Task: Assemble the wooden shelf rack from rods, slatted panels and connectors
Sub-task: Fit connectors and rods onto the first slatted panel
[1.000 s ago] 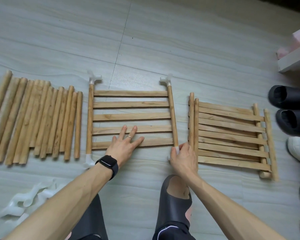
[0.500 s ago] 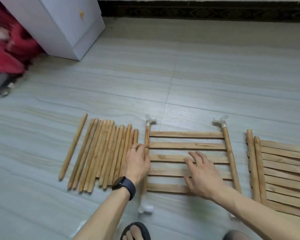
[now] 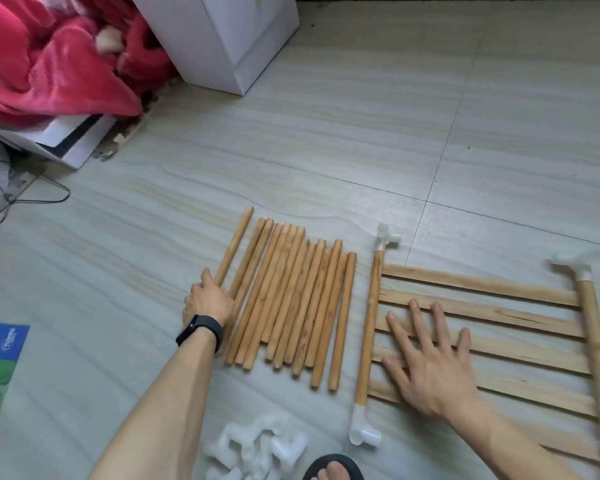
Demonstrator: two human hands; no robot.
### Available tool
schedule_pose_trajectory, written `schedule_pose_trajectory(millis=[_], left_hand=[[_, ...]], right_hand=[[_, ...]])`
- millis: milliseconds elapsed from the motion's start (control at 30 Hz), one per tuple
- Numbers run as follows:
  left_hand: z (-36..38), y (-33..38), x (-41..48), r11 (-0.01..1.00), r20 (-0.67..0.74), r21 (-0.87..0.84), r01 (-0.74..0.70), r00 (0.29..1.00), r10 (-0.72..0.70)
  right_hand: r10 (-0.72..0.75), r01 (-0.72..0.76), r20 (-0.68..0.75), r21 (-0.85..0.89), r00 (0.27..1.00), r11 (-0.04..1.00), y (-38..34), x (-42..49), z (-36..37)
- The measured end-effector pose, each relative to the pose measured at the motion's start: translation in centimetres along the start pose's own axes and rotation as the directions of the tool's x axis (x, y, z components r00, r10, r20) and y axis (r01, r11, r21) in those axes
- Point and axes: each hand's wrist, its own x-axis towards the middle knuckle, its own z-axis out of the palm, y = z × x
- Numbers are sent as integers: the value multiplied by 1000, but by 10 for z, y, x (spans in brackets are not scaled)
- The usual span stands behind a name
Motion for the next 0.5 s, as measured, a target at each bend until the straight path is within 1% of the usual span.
schedule_pose_trajectory(millis=[100,167,267,333,367,400,433,467,500], left_hand=[[0,-11,1,995,31,99,17,999,-20],[1,-10,-2,991,24,132,15,1000,-18],[-1,1,-5,998,-21,63,26,999,-25],[-4,11,-9,999,-105,19,-33,994,35],[-4,18,-13,994,-164,10,-108,981,108],[-3,26,-18,977,-224,4,-215,951,211],[-1,36,-25,939,-274,6,-344,903,332],[1,48,-34,880,-312,24,-474,833,457],[5,62,-43,803,-334,68,-592,745,577]], right_hand=[[10,-10,23,26,1000,1000,-4,-7,6],[-5,4,29,23,1000,1000,-2,-9,5],[-14,14,46,-9,999,1000,1,-13,-3],[-10,9,55,9,998,1000,-1,-14,-12],[7,-10,45,64,999,998,-3,-15,-18],[40,-40,4,177,999,983,-7,-16,-25],[88,-62,-60,345,994,936,-10,-17,-34],[149,-65,-111,547,982,835,-12,-17,-45],[211,-53,-117,748,970,662,-13,-17,-57]])
